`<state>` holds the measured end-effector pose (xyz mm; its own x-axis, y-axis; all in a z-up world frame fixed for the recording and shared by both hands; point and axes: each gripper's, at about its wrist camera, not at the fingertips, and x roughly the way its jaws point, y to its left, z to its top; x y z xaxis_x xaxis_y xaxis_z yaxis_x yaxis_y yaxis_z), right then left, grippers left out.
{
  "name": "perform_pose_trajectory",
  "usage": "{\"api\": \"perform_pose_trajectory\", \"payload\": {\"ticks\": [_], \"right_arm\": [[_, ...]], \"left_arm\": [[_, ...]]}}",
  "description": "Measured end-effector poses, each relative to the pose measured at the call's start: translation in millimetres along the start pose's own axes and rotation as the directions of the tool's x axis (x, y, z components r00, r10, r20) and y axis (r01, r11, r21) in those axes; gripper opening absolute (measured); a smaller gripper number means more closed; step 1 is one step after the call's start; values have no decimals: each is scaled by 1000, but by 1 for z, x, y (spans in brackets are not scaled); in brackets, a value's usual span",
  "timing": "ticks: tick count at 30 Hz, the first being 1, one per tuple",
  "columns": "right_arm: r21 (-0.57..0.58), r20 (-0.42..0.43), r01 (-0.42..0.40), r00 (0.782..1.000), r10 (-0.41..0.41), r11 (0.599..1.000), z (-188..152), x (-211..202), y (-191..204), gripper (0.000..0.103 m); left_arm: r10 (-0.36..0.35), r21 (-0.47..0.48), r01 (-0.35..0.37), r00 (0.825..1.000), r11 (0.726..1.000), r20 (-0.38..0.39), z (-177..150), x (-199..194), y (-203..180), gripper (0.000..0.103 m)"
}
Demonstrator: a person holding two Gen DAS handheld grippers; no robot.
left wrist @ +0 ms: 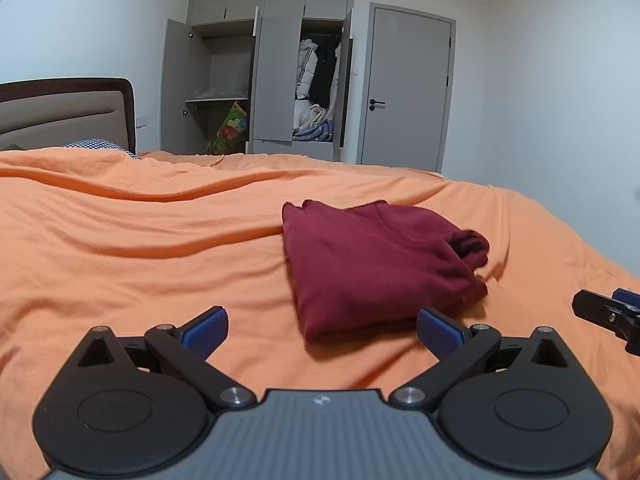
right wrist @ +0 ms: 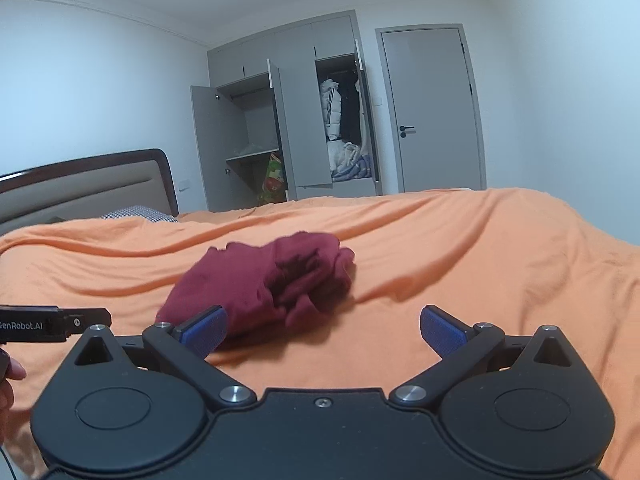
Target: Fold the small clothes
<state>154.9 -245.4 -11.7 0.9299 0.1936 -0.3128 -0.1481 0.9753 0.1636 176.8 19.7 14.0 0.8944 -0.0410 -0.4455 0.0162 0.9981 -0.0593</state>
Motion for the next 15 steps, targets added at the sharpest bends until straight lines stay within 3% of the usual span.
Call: {"api": "perform_pose_trajectory", "payload": {"ticks": [15], "right_arm": [[-20, -35, 44, 998, -44, 999, -25, -13, -4, 102]], "left_arm": [[-14, 12, 14, 1000, 1000, -19, -22, -2, 5, 103]]}}
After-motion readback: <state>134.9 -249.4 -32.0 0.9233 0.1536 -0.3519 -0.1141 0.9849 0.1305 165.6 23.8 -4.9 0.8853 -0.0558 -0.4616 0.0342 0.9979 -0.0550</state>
